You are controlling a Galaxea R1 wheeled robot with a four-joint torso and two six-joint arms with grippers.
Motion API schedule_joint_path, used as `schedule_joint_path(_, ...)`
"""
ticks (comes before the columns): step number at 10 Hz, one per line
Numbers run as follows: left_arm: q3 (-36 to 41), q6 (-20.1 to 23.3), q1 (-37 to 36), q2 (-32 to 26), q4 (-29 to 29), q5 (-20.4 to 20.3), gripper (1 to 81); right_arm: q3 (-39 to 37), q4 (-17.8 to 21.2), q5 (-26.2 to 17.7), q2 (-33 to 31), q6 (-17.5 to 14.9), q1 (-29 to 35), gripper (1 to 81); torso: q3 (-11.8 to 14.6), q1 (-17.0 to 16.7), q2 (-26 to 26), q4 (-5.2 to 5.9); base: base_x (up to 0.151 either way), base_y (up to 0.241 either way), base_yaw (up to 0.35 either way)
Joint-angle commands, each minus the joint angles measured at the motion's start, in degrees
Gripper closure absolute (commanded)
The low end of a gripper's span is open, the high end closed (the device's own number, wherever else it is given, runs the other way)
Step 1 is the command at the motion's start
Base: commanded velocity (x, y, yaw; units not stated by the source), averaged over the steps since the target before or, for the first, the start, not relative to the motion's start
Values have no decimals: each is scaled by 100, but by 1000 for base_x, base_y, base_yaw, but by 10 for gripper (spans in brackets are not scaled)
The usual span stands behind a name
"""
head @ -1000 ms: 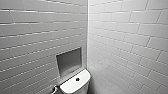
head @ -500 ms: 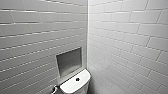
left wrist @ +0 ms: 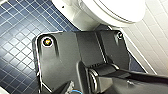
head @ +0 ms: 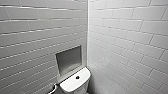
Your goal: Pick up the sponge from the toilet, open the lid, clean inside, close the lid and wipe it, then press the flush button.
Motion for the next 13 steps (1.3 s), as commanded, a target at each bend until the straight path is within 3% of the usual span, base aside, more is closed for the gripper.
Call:
schedule_joint_path(1, 1210, -19, -1061, -906, -115, 572, 10, 128, 73, -386, -137, 17, 240, 811, -302, 0, -2, 0, 0, 0, 0)
schedule_joint_path(4, 1939, -19, -1772, -1398, -308, 792, 10, 128, 73, -386, -129, 25, 240, 811, -734, 5, 2, 0, 0, 0, 0)
schedule_joint_path(8, 2837, -28, -2791, -1988, -713, 1021, 10, 128, 73, -386, -102, 25, 240, 811, -739, 9, 9, 0, 0, 0, 0)
schedule_joint_path(9, 2995, -28, -3116, -2093, -879, 1265, 811, 128, 73, -386, -94, 25, 240, 811, -732, 11, 9, 0, 0, 0, 0)
schedule_joint_path(13, 3295, -28, -4319, -2181, -1486, 1882, 811, 128, 73, -386, -76, 25, 249, 811, -737, 13, 11, 0, 0, 0, 0)
